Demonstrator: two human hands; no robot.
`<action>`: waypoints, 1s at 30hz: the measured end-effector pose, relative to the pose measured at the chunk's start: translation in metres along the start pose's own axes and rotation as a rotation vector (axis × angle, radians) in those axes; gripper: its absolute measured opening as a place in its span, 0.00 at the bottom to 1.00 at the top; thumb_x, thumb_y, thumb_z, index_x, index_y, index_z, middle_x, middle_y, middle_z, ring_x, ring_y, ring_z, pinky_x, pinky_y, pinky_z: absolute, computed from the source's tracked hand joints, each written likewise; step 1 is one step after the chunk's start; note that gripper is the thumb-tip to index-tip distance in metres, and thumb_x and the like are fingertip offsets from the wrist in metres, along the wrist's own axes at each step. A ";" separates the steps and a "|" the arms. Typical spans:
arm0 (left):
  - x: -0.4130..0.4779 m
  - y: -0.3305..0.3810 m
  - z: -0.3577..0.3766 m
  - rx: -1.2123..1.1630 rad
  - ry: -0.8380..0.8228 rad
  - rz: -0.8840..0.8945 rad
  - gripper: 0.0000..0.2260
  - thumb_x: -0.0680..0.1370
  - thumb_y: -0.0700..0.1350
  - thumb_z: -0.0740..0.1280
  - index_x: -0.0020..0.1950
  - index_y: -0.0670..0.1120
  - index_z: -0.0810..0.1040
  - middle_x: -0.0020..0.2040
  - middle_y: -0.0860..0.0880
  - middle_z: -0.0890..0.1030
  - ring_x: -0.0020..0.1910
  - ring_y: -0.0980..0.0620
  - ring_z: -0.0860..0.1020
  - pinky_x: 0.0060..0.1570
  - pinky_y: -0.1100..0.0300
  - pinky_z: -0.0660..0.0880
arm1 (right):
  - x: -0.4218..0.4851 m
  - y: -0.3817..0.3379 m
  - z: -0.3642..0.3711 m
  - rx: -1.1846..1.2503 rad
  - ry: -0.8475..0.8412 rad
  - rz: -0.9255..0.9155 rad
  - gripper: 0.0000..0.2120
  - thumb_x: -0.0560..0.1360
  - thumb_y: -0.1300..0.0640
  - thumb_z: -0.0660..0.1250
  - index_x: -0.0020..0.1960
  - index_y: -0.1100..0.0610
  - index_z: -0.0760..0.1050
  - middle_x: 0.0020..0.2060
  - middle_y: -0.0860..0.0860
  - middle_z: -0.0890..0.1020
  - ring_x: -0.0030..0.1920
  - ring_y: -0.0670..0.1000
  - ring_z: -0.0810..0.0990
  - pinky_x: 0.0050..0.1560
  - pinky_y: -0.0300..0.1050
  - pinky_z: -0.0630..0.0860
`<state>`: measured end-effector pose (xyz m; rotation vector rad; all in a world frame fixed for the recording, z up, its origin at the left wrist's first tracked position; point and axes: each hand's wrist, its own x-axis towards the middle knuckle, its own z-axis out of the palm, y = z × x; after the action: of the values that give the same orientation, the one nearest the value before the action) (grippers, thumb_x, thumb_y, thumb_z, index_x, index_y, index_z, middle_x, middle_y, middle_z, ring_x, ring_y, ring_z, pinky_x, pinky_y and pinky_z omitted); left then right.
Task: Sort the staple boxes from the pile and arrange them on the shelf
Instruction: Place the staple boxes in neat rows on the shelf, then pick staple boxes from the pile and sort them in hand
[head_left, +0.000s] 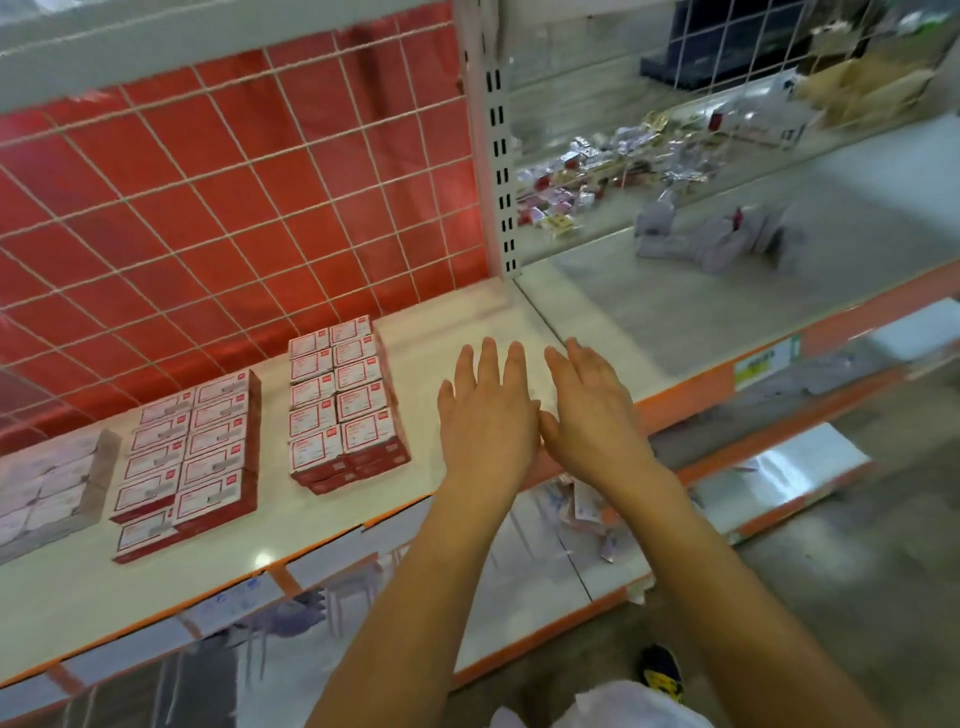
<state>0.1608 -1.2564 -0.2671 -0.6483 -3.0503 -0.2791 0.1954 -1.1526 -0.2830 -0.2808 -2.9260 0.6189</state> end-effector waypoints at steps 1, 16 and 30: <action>0.008 0.013 0.005 0.001 -0.003 0.014 0.27 0.82 0.51 0.57 0.78 0.50 0.49 0.79 0.46 0.49 0.77 0.43 0.46 0.73 0.45 0.53 | 0.003 0.015 -0.005 -0.003 0.002 0.008 0.30 0.78 0.52 0.59 0.76 0.58 0.52 0.76 0.59 0.53 0.75 0.58 0.52 0.73 0.51 0.53; 0.132 0.194 0.054 -0.002 -0.133 0.100 0.29 0.81 0.53 0.59 0.78 0.51 0.49 0.78 0.46 0.52 0.76 0.42 0.50 0.71 0.46 0.56 | 0.067 0.224 -0.067 -0.002 0.046 0.190 0.32 0.74 0.53 0.67 0.73 0.62 0.59 0.71 0.64 0.62 0.72 0.62 0.59 0.70 0.50 0.56; 0.218 0.252 0.083 -0.142 0.191 0.112 0.22 0.75 0.39 0.68 0.68 0.47 0.69 0.67 0.39 0.65 0.57 0.38 0.74 0.46 0.50 0.75 | 0.139 0.311 -0.104 0.248 0.237 0.460 0.23 0.76 0.56 0.63 0.67 0.64 0.64 0.62 0.64 0.70 0.62 0.63 0.67 0.60 0.52 0.65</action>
<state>0.0657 -0.9277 -0.2955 -0.7489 -2.8198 -0.5256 0.1254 -0.8040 -0.3041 -0.9381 -2.5301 0.9244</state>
